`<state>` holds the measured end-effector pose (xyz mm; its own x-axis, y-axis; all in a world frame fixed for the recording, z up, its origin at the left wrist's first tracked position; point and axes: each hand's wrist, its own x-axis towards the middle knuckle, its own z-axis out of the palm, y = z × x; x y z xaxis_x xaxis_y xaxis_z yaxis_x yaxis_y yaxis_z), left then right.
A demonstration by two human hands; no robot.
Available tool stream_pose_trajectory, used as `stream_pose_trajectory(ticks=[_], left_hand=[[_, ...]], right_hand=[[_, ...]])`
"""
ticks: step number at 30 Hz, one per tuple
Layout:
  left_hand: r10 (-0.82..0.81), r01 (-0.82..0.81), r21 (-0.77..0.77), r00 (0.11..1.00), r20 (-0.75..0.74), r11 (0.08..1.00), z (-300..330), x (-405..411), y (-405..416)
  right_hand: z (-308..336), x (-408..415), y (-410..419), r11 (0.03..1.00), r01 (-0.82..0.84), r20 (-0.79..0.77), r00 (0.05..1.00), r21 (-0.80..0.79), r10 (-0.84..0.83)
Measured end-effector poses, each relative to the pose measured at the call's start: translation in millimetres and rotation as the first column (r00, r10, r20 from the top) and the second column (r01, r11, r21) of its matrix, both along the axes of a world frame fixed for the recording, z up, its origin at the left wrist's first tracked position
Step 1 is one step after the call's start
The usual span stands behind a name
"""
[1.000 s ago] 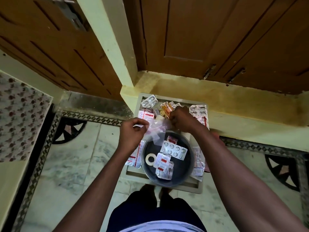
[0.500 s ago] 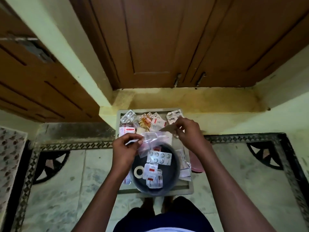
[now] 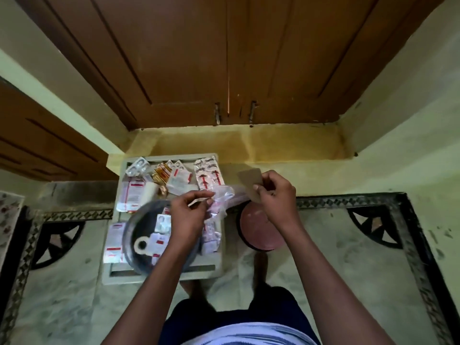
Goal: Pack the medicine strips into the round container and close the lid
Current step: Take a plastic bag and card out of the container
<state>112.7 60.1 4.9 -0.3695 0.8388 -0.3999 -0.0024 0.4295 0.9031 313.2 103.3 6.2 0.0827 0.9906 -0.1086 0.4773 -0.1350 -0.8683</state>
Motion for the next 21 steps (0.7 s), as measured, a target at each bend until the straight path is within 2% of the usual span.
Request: stream_pose_trajectory(ticks=[5, 10, 15, 21], left_hand=[[0.006, -0.006, -0.029, 1.0, 0.001, 1.0, -13, 63, -7], [-0.027, 0.024, -0.107, 0.999, -0.031, 0.994, -51, 106, -8], [-0.031, 0.036, -0.176, 0.999, 0.03, 0.984, -95, 139, -18], [-0.024, 0.037, -0.327, 0.999, 0.044, 0.944, -170, 161, -35]], right_hand=[[-11, 53, -8, 0.999, 0.0, -0.02, 1.0, -0.032, 0.0], [-31, 90, -22, 0.992, 0.079, -0.033, 0.996, -0.097, -0.083], [-75, 113, -38, 0.958, 0.229, -0.027, 0.971, -0.174, -0.237], [-145, 131, -62, 0.911, 0.306, 0.018, 0.949, -0.278, -0.313]])
